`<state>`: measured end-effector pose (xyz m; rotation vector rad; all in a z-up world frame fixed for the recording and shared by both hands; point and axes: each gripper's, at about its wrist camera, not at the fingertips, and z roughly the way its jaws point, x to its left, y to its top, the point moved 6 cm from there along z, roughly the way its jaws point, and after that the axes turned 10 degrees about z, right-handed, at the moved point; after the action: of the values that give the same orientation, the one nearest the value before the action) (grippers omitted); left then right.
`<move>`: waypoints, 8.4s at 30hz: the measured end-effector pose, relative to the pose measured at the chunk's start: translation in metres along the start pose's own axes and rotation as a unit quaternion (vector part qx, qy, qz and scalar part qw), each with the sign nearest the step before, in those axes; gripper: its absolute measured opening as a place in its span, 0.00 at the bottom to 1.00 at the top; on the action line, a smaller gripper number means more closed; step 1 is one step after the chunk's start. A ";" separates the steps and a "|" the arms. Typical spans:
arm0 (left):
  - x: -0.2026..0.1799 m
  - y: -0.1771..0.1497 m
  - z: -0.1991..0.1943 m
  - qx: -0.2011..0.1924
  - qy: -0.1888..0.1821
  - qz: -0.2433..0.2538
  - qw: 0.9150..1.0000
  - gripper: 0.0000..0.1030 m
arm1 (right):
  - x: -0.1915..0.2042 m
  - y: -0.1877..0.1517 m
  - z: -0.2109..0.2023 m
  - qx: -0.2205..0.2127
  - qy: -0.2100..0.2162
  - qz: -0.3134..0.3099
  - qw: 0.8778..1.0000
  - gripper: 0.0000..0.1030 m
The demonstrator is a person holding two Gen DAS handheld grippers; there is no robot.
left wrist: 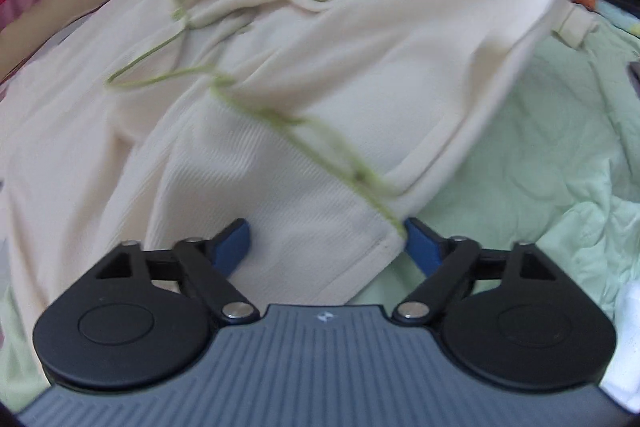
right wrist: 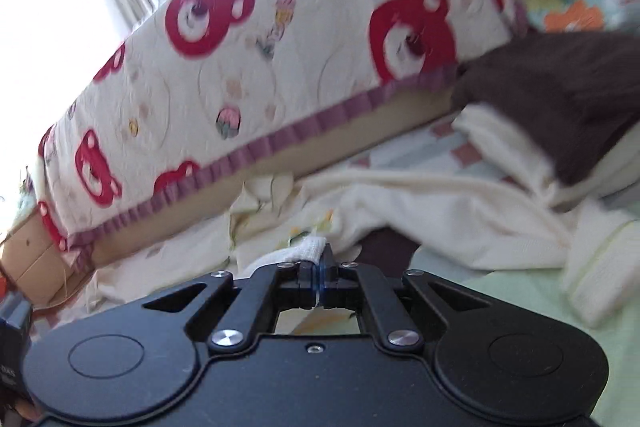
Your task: Fold clothes
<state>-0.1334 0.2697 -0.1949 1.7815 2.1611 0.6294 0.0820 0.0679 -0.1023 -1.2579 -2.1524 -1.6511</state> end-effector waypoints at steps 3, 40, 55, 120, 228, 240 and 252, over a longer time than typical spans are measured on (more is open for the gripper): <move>0.011 -0.015 -0.019 0.006 0.020 -0.033 0.999 0.84 | -0.008 -0.014 0.000 0.020 -0.058 -0.042 0.997 0.03; 0.123 -0.123 -0.041 0.106 -0.069 -0.376 0.918 0.71 | -0.028 -0.053 0.040 0.082 -0.091 -0.020 0.992 0.50; 0.159 -0.071 -0.174 -0.060 0.054 -0.225 0.971 0.07 | 0.075 0.031 -0.057 0.039 0.087 -0.058 0.994 0.04; 0.059 -0.013 -0.066 -0.011 -0.070 -0.137 0.988 0.40 | 0.130 -0.199 0.067 0.347 0.014 -0.186 0.919 0.08; 0.516 -0.111 0.028 -0.272 0.121 -0.546 0.783 0.39 | 0.197 0.012 0.532 0.244 -0.127 -0.115 0.954 0.65; 0.515 -0.085 0.012 -0.235 0.249 -0.434 0.833 0.03 | 0.222 0.009 0.534 0.181 -0.088 -0.225 0.953 0.04; 0.511 -0.104 -0.060 -0.236 0.364 -0.414 0.801 0.03 | 0.282 0.031 0.514 0.143 -0.026 -0.257 0.955 0.04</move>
<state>-0.3568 0.7435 -0.1606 0.2198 2.5536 1.5556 0.1053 0.6546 -0.1149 -0.7020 -2.7960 -1.3816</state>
